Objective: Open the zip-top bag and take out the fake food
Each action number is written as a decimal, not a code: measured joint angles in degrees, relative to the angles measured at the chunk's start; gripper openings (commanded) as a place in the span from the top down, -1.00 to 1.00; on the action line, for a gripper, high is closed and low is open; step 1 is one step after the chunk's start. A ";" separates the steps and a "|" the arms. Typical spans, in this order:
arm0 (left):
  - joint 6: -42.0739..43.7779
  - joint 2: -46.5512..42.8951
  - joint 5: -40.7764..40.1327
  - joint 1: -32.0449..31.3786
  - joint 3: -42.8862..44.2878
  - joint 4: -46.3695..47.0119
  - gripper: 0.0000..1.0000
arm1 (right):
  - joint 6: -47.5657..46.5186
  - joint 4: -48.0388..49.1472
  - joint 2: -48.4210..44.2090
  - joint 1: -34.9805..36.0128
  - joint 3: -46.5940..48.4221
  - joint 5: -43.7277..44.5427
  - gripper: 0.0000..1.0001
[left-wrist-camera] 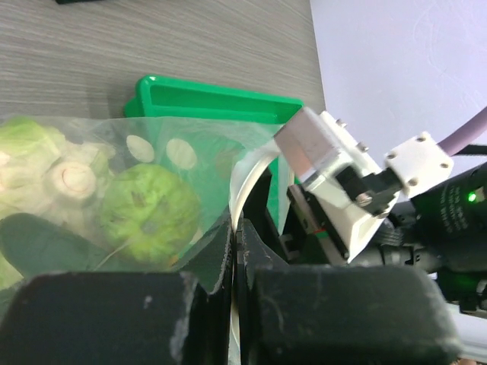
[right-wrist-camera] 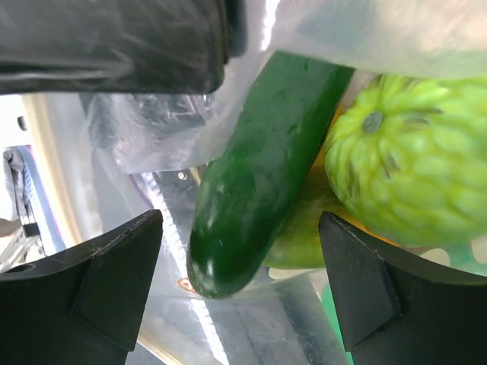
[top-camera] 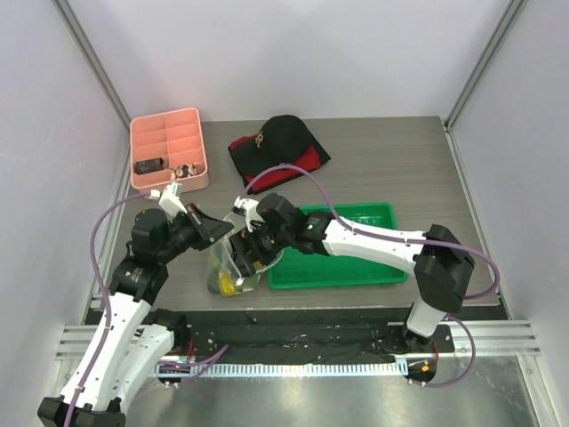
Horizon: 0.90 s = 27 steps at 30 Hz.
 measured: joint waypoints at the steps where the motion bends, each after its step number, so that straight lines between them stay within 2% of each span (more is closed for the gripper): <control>1: -0.17 -0.02 0.04 0.00 -0.24 0.15 0.99 | 0.61 0.35 0.00 0.33 -0.50 0.46 -0.75; 5: -0.98 -0.11 0.59 -0.04 -1.27 0.96 0.99 | 4.02 3.08 0.02 1.40 -3.06 3.61 -0.33; 7: -1.31 -0.15 0.74 -0.04 -1.49 1.16 0.99 | 5.64 4.50 0.02 1.86 -4.35 6.29 -0.29; 8: -1.38 -0.20 0.74 -0.04 -1.55 1.29 0.99 | 6.08 4.68 0.02 2.01 -4.66 7.23 -0.09; 10: -1.40 -0.57 0.76 -0.04 -1.75 1.44 0.99 | 6.99 4.94 0.02 2.25 -4.85 8.63 0.21; 11: -1.40 -0.83 0.74 -0.04 -1.92 1.62 0.99 | 7.43 5.29 0.02 2.40 -4.87 9.09 0.51; 15: -0.85 -1.55 0.74 -0.04 -2.43 1.77 1.00 | 8.15 4.70 0.02 2.86 -4.44 10.82 0.65; 16: -0.33 -1.66 0.76 -0.04 -2.47 1.73 0.99 | 8.00 3.30 0.02 2.91 -3.63 11.34 0.80; 19: 1.60 -2.14 1.07 -0.04 -2.86 1.64 1.00 | 6.40 -2.91 0.02 2.97 1.36 14.01 0.97; 27: 4.24 -4.44 2.38 -0.04 -5.07 1.55 1.00 | 0.22 -19.63 0.00 2.36 15.76 17.99 0.97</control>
